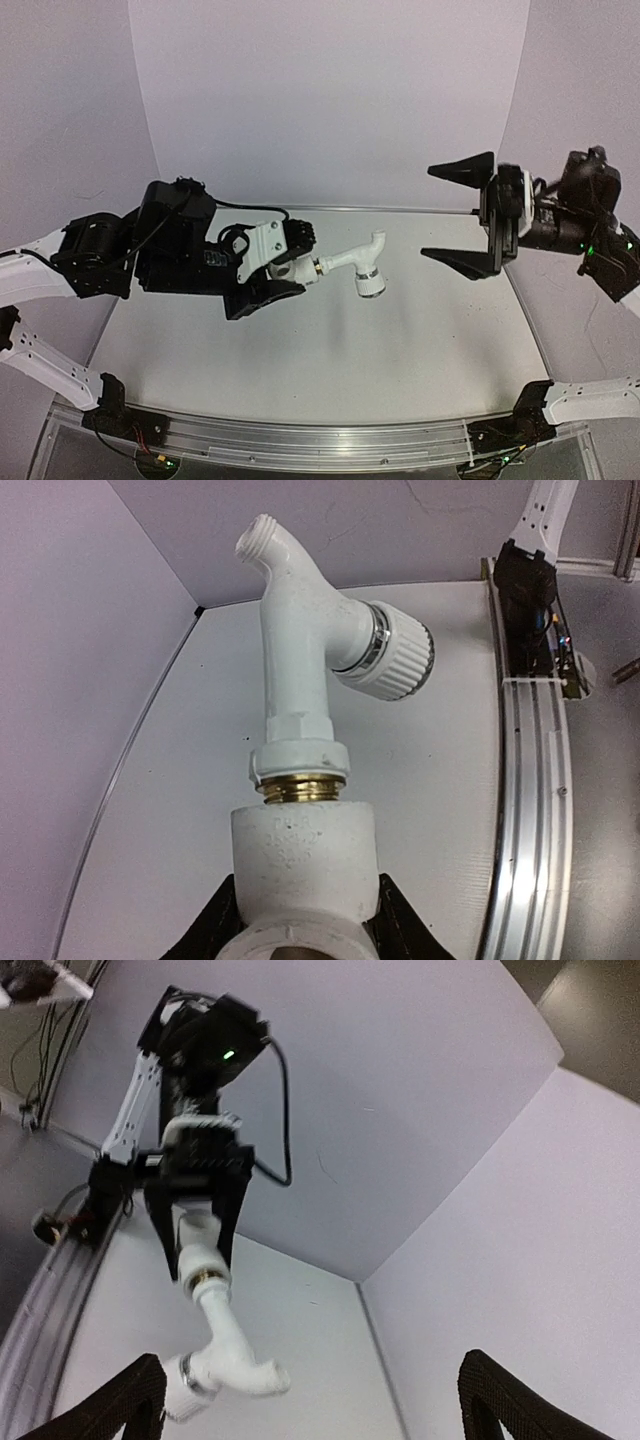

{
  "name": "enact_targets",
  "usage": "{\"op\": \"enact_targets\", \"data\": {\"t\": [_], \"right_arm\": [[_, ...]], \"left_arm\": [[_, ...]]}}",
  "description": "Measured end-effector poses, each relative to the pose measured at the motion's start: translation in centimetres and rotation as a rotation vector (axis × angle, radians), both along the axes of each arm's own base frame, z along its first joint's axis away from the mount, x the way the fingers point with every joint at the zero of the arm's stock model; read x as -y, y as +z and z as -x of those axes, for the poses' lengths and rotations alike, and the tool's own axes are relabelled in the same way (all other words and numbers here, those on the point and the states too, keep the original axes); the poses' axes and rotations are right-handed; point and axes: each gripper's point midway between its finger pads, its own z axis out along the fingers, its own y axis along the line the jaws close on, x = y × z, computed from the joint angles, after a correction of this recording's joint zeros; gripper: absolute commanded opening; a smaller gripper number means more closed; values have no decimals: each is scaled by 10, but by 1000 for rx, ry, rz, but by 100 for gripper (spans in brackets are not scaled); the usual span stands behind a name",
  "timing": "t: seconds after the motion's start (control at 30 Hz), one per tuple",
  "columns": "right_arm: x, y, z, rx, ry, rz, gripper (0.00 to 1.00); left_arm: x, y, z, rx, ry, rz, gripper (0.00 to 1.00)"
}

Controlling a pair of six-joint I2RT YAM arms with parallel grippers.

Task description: Install the water faucets

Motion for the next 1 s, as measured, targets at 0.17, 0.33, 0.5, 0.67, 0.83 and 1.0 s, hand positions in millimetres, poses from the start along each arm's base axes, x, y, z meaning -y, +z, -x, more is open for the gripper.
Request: {"op": "enact_targets", "data": {"t": [0.17,0.33,0.5,0.67,0.83,1.0], "right_arm": [[7,-43,7,373,20,131,98],[1,-77,0,594,52,238,98],[-9,-81,-4,701,68,246,98],[-21,-73,6,757,101,205,98],[-30,-67,17,793,127,166,96],[-37,-64,25,770,149,137,76]], "left_arm": [[-3,23,6,-145,-40,85,0],[-2,35,13,-264,-94,141,0],[3,38,26,-362,-152,136,0],[14,27,32,-444,-176,106,0],[22,15,30,-501,-178,85,0],[26,8,30,-516,-177,70,0]]}}
